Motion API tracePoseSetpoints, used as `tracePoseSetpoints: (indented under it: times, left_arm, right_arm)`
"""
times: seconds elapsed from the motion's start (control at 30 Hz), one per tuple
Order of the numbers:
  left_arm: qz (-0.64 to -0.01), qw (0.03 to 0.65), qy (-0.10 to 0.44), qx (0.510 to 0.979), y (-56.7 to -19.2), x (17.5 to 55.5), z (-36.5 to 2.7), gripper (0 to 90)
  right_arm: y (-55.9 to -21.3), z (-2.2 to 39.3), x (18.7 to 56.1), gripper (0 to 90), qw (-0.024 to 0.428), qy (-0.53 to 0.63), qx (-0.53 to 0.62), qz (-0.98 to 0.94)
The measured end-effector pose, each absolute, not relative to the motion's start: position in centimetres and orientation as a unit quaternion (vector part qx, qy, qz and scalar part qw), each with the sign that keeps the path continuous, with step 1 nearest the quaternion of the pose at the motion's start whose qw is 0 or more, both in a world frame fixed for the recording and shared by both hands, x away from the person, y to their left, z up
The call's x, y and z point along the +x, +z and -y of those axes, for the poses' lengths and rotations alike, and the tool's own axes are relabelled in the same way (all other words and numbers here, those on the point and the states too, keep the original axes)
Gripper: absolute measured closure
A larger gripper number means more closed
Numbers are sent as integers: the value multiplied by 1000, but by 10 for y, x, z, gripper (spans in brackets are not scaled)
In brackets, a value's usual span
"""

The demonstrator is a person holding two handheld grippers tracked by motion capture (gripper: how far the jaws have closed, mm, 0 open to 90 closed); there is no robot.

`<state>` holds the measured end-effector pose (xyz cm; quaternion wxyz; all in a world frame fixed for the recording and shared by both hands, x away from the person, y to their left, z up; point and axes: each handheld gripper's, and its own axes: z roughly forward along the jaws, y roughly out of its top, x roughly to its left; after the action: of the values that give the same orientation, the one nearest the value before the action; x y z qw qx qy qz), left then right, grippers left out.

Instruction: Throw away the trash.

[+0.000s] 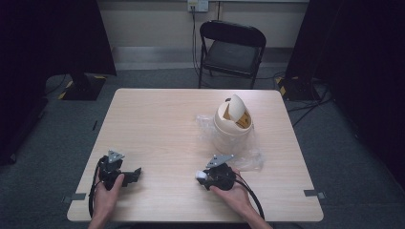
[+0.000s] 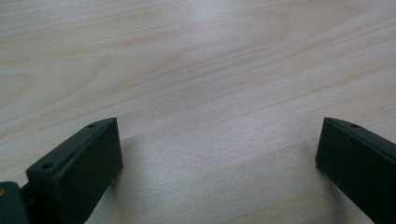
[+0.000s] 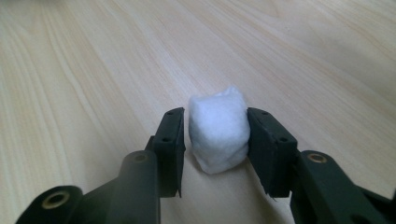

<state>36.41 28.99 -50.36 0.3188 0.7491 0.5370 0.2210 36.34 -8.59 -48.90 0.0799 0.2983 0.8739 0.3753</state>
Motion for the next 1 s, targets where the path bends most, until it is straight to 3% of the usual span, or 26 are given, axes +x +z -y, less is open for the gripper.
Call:
tracePoseSetpoints:
  times: [0.6,1.0]
  left_arm:
    - [-551,311,229,740,-503,367,-287,0]
    - [-543,316,224,745,-504,367,-288,0]
  right_arm:
    - [-481,106,369,642,75,401,326,-853]
    - [-457,128,368,651,101,424,338,-834]
